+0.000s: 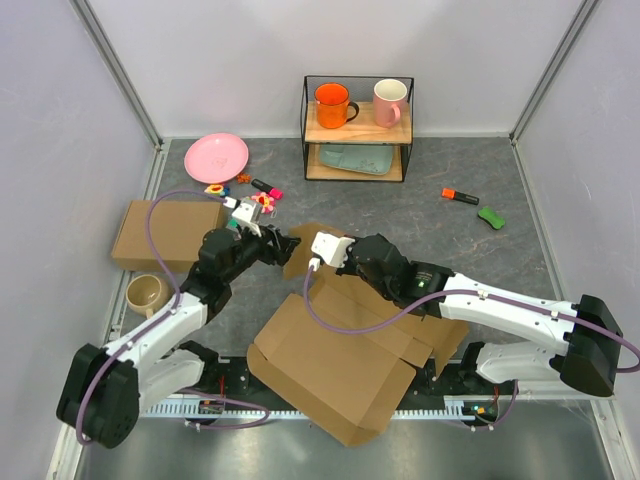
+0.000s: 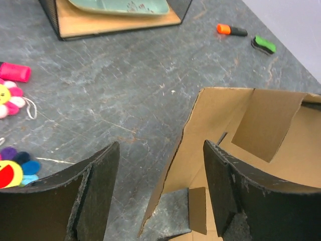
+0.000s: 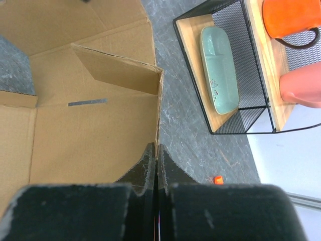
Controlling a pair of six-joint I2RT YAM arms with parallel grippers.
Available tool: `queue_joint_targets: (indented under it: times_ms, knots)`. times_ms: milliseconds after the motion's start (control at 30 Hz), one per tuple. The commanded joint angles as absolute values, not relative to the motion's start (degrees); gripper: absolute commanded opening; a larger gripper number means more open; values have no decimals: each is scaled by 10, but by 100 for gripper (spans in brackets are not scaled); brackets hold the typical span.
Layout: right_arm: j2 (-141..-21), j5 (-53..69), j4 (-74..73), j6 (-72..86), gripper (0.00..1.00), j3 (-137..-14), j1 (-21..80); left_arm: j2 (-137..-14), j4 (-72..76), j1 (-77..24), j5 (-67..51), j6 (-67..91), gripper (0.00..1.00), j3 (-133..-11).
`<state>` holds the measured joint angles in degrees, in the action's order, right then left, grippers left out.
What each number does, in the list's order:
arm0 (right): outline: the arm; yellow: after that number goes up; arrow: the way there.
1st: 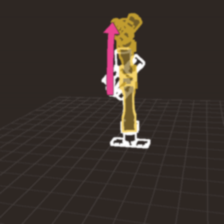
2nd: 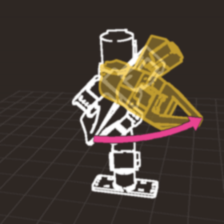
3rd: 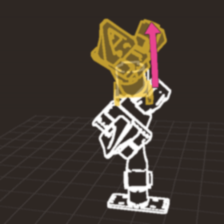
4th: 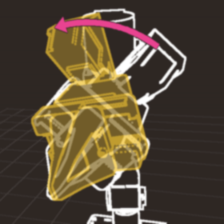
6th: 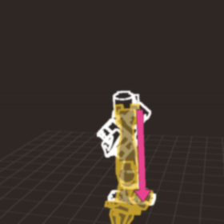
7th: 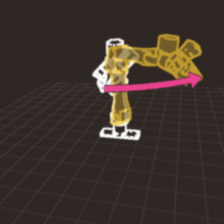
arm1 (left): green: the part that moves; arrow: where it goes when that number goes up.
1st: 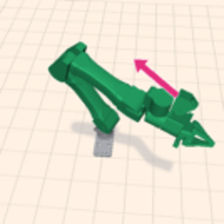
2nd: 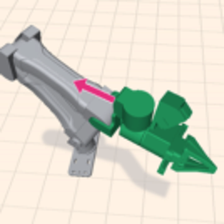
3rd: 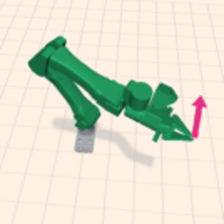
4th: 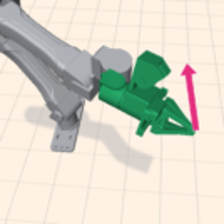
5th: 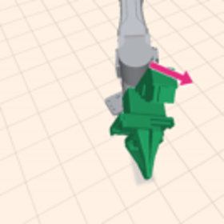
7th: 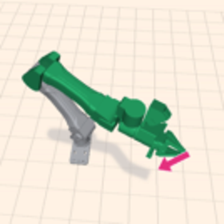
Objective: Fold the paper box
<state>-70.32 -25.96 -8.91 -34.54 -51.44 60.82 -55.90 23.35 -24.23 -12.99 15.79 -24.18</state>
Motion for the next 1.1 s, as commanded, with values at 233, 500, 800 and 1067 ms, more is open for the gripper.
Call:
queue_joint_targets:
  times_ms: [233, 500, 800, 1067]
  knots:
    - [-698, -263, -71, -345, 0, -514, 611, -672, 268, -241, -264, 175, 41, -297]
    - [-724, -362, -26, -390, 0, -521, 620, -579, 299, -264, -252, 220, 17, -255]
    - [-761, -458, 49, -416, 0, -518, 652, -555, 320, -422, -81, 233, 16, -216]
    - [-711, -459, 77, -412, 0, -456, 676, -574, 400, -463, 38, 272, 18, -132]
